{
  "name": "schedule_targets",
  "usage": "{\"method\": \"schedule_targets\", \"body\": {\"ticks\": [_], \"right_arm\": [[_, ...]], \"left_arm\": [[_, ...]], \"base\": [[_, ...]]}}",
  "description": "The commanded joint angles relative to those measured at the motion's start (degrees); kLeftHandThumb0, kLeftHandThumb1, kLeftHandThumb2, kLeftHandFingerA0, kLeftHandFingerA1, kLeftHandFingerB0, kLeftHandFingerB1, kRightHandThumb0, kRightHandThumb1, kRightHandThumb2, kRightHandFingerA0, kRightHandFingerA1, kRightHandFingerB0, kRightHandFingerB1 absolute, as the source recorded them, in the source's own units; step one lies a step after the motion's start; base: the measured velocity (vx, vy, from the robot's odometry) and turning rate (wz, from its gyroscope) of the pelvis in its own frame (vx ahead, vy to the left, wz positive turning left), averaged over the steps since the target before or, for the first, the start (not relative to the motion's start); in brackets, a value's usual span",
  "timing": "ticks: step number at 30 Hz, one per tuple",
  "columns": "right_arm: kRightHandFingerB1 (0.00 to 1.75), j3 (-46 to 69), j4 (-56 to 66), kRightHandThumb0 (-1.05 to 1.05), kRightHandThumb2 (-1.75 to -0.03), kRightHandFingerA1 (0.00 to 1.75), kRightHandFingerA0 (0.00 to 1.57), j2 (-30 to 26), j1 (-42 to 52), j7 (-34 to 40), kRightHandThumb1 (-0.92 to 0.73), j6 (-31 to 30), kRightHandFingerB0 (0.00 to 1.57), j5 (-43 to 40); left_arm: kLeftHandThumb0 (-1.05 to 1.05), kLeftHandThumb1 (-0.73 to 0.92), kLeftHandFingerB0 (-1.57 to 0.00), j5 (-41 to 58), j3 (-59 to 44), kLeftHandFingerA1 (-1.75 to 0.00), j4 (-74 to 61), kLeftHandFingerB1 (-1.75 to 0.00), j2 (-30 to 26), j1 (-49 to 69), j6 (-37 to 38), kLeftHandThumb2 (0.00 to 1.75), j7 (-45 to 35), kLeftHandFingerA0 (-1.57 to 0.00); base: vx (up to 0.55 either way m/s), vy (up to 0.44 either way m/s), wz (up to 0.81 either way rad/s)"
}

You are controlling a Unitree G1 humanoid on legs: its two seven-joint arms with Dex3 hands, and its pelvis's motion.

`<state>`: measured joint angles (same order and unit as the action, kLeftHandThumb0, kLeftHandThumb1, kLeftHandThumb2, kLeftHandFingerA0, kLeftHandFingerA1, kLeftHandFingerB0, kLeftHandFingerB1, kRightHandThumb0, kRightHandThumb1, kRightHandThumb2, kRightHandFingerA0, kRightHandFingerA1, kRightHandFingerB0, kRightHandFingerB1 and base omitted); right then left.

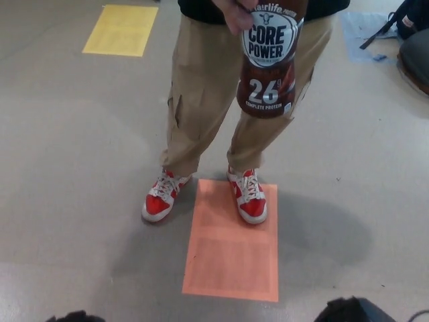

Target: The robot recieved a bottle of protein shake from a person using its left hand and then shake the protein up and down 2 two times and hand it back to the person

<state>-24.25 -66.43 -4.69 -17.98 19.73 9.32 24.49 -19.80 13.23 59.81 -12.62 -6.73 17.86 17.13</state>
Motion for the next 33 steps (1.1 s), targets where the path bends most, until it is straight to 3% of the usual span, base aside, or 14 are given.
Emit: {"method": "schedule_targets", "body": {"ticks": [1, 8, 14, 15, 17, 18, 20, 21, 22, 23, 26, 27, 32, 33], "right_arm": [[0.74, -5.4, -5.9, -0.50, -1.10, 0.84, 0.91, -0.9, -3.5, 16.1, -0.59, 9.6, 0.88, 8.3], [0.72, -6.4, -7.5, -0.51, -1.02, 0.82, 0.92, -0.5, -3.8, 17.5, -0.61, 10.4, 0.89, 8.2], [0.75, -7.0, -8.4, -0.50, -1.07, 0.96, 0.99, -0.3, -4.1, 18.8, -0.60, 10.6, 0.89, 8.6], [0.82, -6.8, -8.5, -0.49, -1.15, 0.98, 1.00, -0.3, -4.1, 18.7, -0.54, 10.7, 0.86, 8.5], [0.82, -6.7, -8.8, -0.50, -1.15, 0.98, 1.00, -0.4, -4.1, 19.0, -0.54, 11.1, 0.87, 8.5], [0.83, -6.8, -8.8, -0.50, -1.15, 1.02, 1.02, -0.4, -4.1, 19.2, -0.54, 11.2, 0.87, 8.7], [0.75, -6.9, -9.0, -0.49, -1.07, 1.00, 1.03, -0.4, -4.1, 19.6, -0.59, 11.4, 0.90, 9.0], [0.75, -6.9, -9.0, -0.49, -1.07, 1.00, 1.03, -0.4, -4.1, 19.7, -0.59, 11.4, 0.90, 9.1], [0.75, -7.1, -9.1, -0.50, -1.06, 1.00, 1.03, -0.4, -4.2, 19.7, -0.60, 11.4, 0.90, 9.2], [0.82, -7.2, -9.2, -0.50, -1.15, 1.00, 1.01, -0.4, -4.1, 19.7, -0.55, 11.3, 0.86, 9.4], [0.76, -7.1, -9.2, -0.49, -1.09, 0.96, 1.01, -0.2, -4.0, 19.3, -0.58, 11.2, 0.89, 9.3], [0.74, -6.8, -9.3, -0.49, -1.08, 0.96, 1.02, -0.2, -3.9, 18.8, -0.57, 11.3, 0.89, 8.9], [0.74, -7.3, -9.3, -0.52, -1.01, 1.05, 1.01, -0.4, -2.3, 20.1, -0.61, 12.2, 0.89, 9.6], [0.78, -7.3, -9.3, -0.55, -1.01, 0.99, 0.94, -0.4, -2.3, 19.9, -0.63, 12.1, 0.87, 9.5]], "left_arm": [[-0.30, 0.81, -0.71, -5.7, 1.8, -0.46, 3.6, -0.43, -3.7, -2.6, 17.0, 0.64, 13.8, -0.85], [-0.34, 0.82, -0.65, 0.3, -1.9, -0.46, -3.8, -0.42, -5.8, -3.8, 19.9, 0.67, 4.5, -0.82], [-0.33, 0.82, -0.66, 6.8, -5.4, -0.46, -16.1, -0.41, -7.1, -3.1, 20.2, 0.66, -5.7, -0.83], [-0.35, 0.64, -0.52, 9.6, -5.9, -0.67, -21.4, -0.60, -7.4, -2.4, 17.7, 1.02, -9.5, -0.71], [-0.36, 0.59, -0.50, 12.6, -6.6, -0.66, -27.2, -0.58, -7.6, -1.3, 14.3, 0.98, -13.4, -0.70], [-0.41, 0.63, -0.58, 13.5, -6.9, -0.46, -30.8, -0.40, -7.9, -0.7, 12.3, 0.61, -14.7, -0.76], [-0.36, 0.57, -0.57, 15.4, -7.4, -0.45, -36.1, -0.40, -8.1, 0.3, 9.6, 0.58, -16.9, -0.71], [-0.36, 0.57, -0.57, 16.1, -7.6, -0.45, -38.2, -0.40, -8.2, 0.6, 8.4, 0.58, -17.7, -0.71], [-0.49, 0.45, -0.46, 17.8, -7.8, -0.53, -41.6, -0.48, -8.6, 0.8, 6.7, 0.75, -19.5, -0.59], [-0.56, 0.44, -0.41, 19.6, -7.9, -0.51, -44.4, -0.46, -9.0, 1.2, 5.2, 0.76, -21.2, -0.53], [-0.61, 0.44, -0.36, 23.2, -8.3, -0.49, -50.4, -0.44, -9.9, 1.9, 0.4, 0.77, -25.0, -0.47], [-0.67, 0.52, -0.31, 26.8, -8.2, -0.34, -54.0, -0.31, -11.0, 1.1, -3.7, 0.57, -28.3, -0.40], [-0.73, 0.42, -0.12, 42.6, -9.1, -0.40, -64.3, -0.36, -14.3, -2.5, -23.5, 0.74, -37.2, -0.17], [-0.34, 0.16, 0.00, 44.8, -9.5, -0.49, -64.6, -0.48, -14.6, -3.6, -26.2, 0.81, -38.2, -0.01]], "base": [[0.00, 0.000, 0.00], [0.00, 0.000, 0.00], [0.00, 0.000, 0.00], [0.00, 0.000, 0.00], [0.00, 0.000, 0.00], [0.00, 0.000, 0.00], [0.00, 0.000, 0.00], [0.00, 0.000, 0.00], [0.00, 0.000, 0.00], [0.00, 0.000, 0.00], [0.00, 0.000, 0.00], [0.00, 0.000, 0.00], [0.00, 0.000, 0.00], [0.00, 0.000, 0.00]]}}
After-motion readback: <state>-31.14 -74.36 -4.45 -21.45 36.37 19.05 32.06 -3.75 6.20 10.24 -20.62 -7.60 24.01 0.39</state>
